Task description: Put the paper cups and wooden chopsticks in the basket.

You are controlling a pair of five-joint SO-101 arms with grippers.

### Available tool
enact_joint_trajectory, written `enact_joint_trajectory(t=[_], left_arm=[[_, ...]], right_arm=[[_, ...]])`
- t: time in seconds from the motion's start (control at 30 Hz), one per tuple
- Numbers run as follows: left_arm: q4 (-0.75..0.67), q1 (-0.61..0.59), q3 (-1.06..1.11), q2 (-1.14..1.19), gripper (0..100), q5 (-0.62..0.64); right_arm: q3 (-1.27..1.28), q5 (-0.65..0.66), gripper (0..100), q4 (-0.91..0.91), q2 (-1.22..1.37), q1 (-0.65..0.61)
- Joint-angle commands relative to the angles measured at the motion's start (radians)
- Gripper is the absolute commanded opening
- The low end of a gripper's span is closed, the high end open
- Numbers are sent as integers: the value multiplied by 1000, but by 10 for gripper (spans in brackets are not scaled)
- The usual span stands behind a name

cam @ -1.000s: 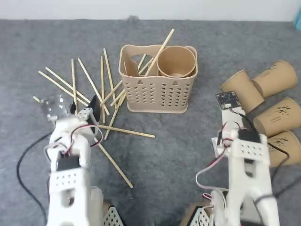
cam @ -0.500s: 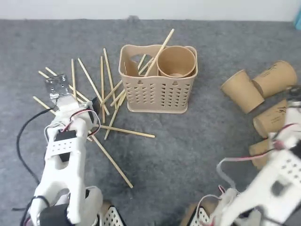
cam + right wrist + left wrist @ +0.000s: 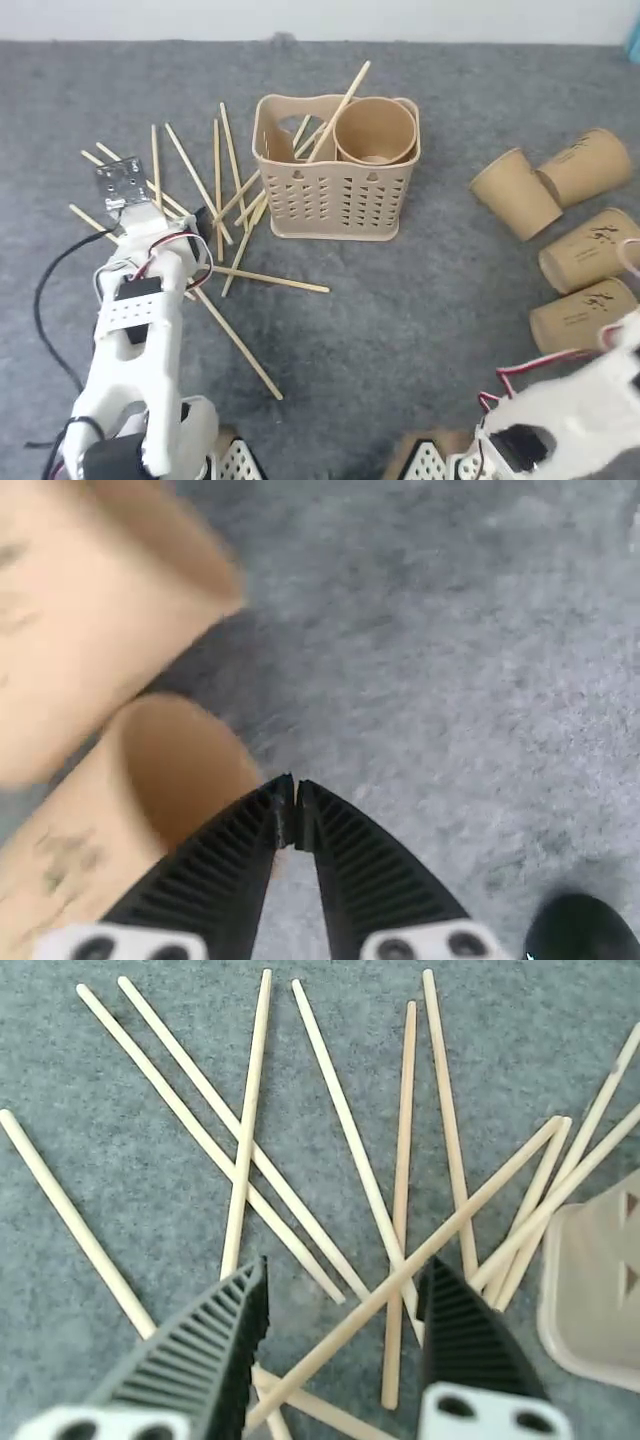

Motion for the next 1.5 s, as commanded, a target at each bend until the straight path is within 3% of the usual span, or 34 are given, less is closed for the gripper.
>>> enact_joint_trajectory(t=[0.0,0.13,0.37,0.57,1.1,1.33,1.47], left_arm=[[-28,-8,-47,3,128,-9],[-51,-8,-47,5,7,-9],[-63,-8,-36,5,12,-9],[-100,-8,-30,5,12,-11],[-100,-9,-30,5,12,-11],[-100,-9,-30,5,12,-11],[-101,-9,-21,5,13,-11]], right_arm=[[-212,-32,16,97,185,7],[-315,-21,15,283,351,-48],[-358,-60,8,355,309,-79],[-215,-57,8,355,160,-116],[494,-68,9,349,-595,-478],[594,-69,13,335,-1007,-573],[603,-72,121,334,-1204,-573]])
